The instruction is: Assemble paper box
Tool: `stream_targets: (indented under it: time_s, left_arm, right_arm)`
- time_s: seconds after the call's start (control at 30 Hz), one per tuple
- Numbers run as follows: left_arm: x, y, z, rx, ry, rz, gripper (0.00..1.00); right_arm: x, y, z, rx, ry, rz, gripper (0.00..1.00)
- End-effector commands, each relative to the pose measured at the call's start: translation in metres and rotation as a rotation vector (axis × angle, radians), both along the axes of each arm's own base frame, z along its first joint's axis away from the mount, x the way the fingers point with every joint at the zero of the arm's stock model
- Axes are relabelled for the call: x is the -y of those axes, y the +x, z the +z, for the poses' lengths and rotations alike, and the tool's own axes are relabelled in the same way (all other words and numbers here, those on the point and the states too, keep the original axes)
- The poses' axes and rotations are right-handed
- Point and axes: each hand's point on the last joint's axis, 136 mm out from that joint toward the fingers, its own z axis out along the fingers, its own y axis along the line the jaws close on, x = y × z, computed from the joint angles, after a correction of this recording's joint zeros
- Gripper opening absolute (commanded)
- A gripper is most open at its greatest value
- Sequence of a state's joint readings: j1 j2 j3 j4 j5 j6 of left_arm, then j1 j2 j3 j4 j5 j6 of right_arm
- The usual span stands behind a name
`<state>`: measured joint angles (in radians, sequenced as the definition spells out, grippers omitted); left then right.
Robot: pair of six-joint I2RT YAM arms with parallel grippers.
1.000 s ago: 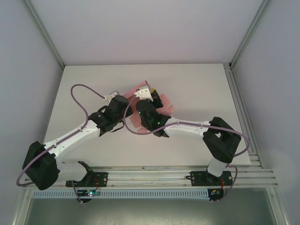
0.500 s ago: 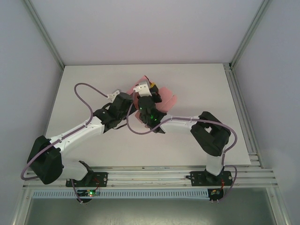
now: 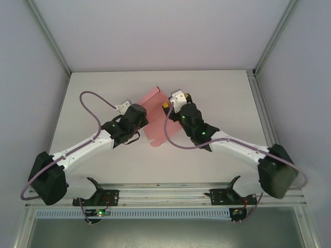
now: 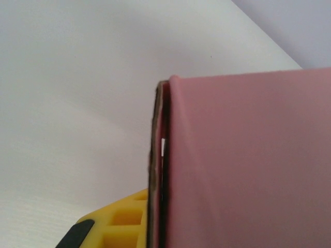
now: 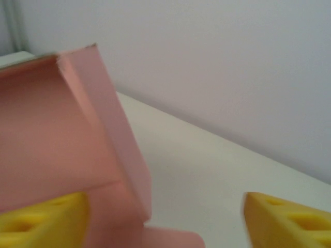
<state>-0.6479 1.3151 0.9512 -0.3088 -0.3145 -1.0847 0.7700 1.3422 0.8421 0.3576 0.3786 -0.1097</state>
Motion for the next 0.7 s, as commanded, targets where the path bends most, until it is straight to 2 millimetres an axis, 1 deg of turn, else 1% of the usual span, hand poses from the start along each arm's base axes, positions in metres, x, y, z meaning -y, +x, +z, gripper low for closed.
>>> stream_targets:
  time_s: [0.0, 0.03, 0.1, 0.17, 0.23, 0.33, 0.4, 0.43, 0.47, 0.53, 0.6, 0.63, 0.67]
  left_arm:
    - [-0.018, -0.001, 0.006, 0.03, 0.082, 0.031, 0.0]
    - [-0.02, -0.001, 0.005, 0.03, 0.1, 0.026, 0.0]
    - [-0.023, -0.001, 0.007, 0.038, 0.132, 0.008, 0.0]
    - [-0.025, 0.001, 0.01, 0.051, 0.171, -0.02, 0.0]
    - [-0.031, -0.001, 0.013, 0.043, 0.204, -0.017, 0.0]
    - [-0.025, 0.002, 0.023, 0.086, 0.256, -0.118, 0.0]
    - [-0.011, 0.006, 0.033, 0.155, 0.336, -0.289, 0.0]
    - [-0.002, 0.006, 0.036, 0.184, 0.401, -0.411, 0.0]
    - [0.002, 0.004, 0.039, 0.194, 0.48, -0.513, 0.0]
    - [-0.003, -0.004, 0.041, 0.145, 0.663, -0.681, 0.0]
    - [-0.012, -0.007, 0.047, 0.133, 0.789, -0.765, 0.0]
    - [-0.009, -0.012, 0.048, 0.154, 0.82, -0.854, 0.0]
    - [-0.001, -0.023, 0.045, 0.176, 0.832, -0.982, 0.0]
  right_arm:
    - [-0.01, -0.035, 0.006, -0.025, 0.028, 0.2, 0.94]
    - [-0.008, -0.043, 0.012, -0.018, 0.056, 0.221, 0.98]
    - [0.0, -0.059, 0.026, 0.006, 0.113, 0.264, 0.98]
    - [0.012, -0.069, 0.043, 0.026, 0.185, 0.264, 0.98]
    - [0.033, -0.072, 0.058, 0.044, 0.271, 0.197, 0.98]
    - [0.058, -0.075, 0.067, 0.058, 0.325, 0.133, 0.98]
    - [0.073, -0.075, 0.066, 0.045, 0.345, 0.095, 0.98]
    - [0.078, -0.075, 0.065, 0.03, 0.356, 0.076, 0.98]
    - [0.084, -0.075, 0.064, 0.016, 0.356, 0.059, 0.98]
    - [0.091, -0.077, 0.06, -0.033, 0.363, 0.043, 0.98]
    - [0.096, -0.079, 0.055, -0.077, 0.364, 0.032, 0.98]
    - [0.099, -0.079, 0.051, -0.103, 0.367, 0.02, 0.98]
    - [0.101, -0.08, 0.052, -0.123, 0.374, 0.013, 0.98]
